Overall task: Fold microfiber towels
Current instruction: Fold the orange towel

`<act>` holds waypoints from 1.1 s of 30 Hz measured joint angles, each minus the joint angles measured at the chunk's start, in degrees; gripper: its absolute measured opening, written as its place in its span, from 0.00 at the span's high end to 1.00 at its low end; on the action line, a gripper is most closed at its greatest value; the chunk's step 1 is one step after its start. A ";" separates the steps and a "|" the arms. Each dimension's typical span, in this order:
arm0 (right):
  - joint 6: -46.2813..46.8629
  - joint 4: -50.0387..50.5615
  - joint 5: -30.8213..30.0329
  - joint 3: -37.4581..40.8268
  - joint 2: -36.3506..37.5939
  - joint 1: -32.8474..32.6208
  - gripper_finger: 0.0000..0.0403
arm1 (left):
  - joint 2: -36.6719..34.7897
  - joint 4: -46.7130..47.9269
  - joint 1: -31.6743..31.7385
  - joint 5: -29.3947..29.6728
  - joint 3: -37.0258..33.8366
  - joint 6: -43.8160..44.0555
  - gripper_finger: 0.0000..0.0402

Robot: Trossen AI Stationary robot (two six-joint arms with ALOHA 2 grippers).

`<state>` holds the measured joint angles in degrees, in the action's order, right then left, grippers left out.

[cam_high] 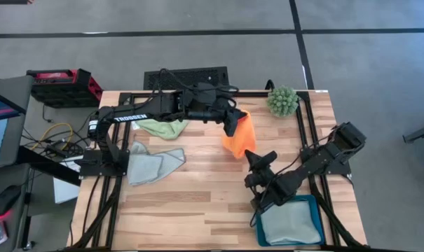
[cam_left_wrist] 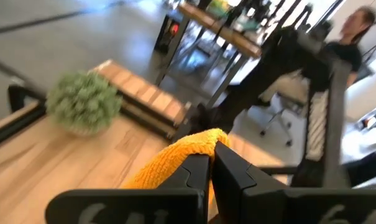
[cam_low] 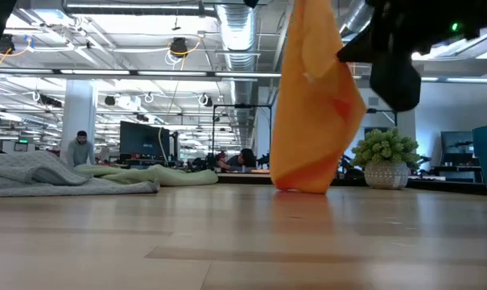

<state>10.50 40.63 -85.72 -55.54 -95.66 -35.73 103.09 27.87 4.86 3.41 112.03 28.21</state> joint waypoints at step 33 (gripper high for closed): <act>-2.51 7.38 21.16 0.03 39.48 6.01 1.00 | 0.00 49.72 -4.86 29.98 -0.04 -17.79 1.00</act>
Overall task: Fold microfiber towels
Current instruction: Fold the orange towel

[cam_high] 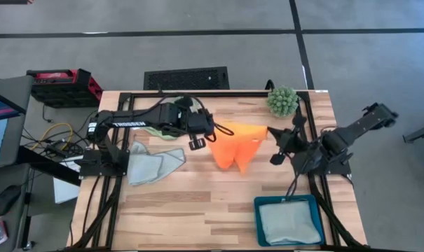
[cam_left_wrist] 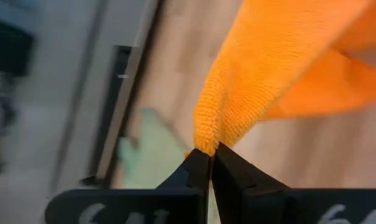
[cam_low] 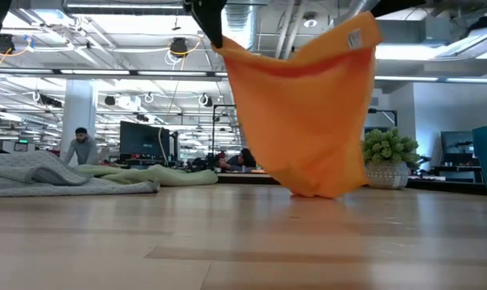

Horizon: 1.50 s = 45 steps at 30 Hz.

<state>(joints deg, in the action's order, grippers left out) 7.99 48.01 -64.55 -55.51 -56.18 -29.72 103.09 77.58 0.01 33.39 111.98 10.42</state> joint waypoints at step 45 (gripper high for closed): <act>-34.75 -28.20 30.05 0.02 -16.53 15.89 0.59 | -0.07 -14.05 -0.65 2.83 12.27 -3.96 1.00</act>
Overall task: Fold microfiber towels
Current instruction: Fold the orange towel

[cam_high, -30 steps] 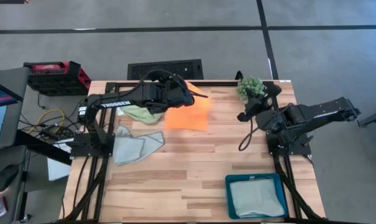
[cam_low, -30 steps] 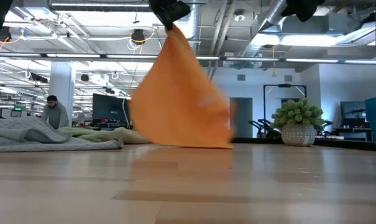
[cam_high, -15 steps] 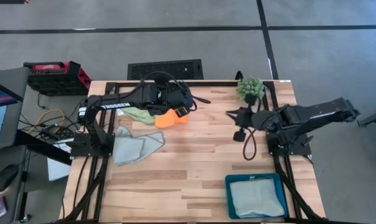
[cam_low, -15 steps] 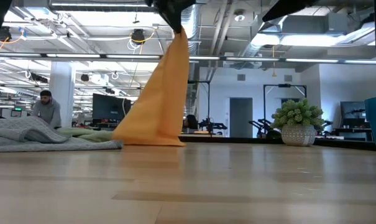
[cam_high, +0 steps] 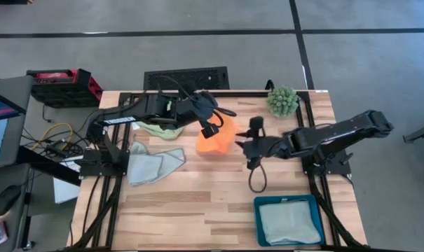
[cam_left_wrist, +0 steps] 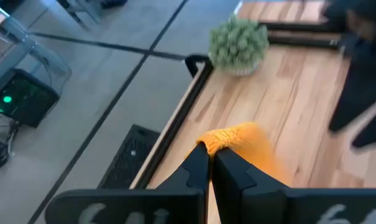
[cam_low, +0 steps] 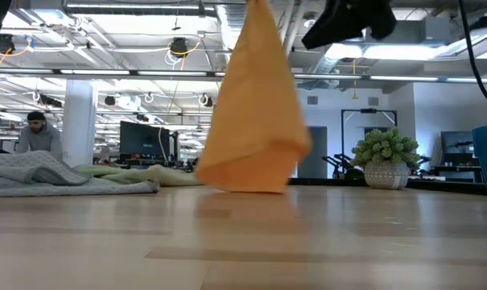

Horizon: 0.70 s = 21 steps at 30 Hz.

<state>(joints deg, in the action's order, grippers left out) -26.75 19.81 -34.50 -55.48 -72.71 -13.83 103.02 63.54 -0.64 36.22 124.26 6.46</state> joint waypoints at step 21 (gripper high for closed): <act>-5.41 -1.64 -21.09 0.00 -15.88 -4.58 0.50 | 0.07 -0.67 -1.73 -0.02 10.70 -1.93 1.00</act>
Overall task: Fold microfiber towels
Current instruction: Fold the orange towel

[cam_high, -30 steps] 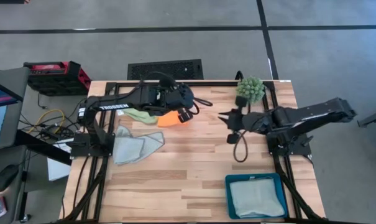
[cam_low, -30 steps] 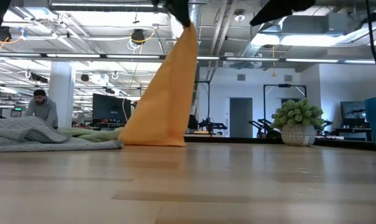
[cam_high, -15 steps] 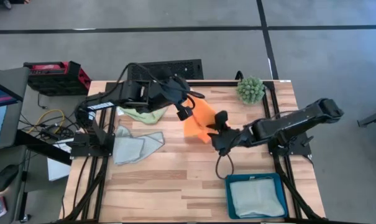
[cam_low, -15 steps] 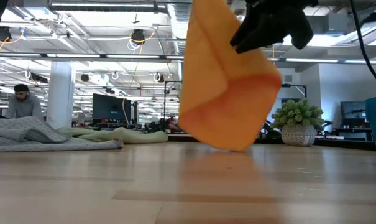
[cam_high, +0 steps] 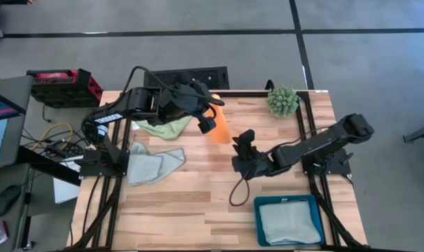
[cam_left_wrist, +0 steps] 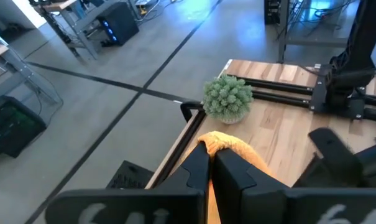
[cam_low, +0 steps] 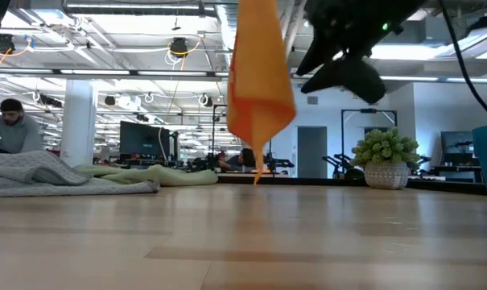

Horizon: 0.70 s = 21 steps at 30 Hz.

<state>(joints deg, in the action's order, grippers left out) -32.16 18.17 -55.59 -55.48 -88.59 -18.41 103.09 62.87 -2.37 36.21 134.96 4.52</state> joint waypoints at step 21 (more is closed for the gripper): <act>4.69 -10.52 1.54 -0.04 -0.65 -5.87 0.55 | 0.00 0.13 2.47 0.44 0.00 0.87 1.00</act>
<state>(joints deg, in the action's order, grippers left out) -27.48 7.64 -54.05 -55.53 -89.23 -24.28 103.09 63.00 0.10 36.65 134.96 5.39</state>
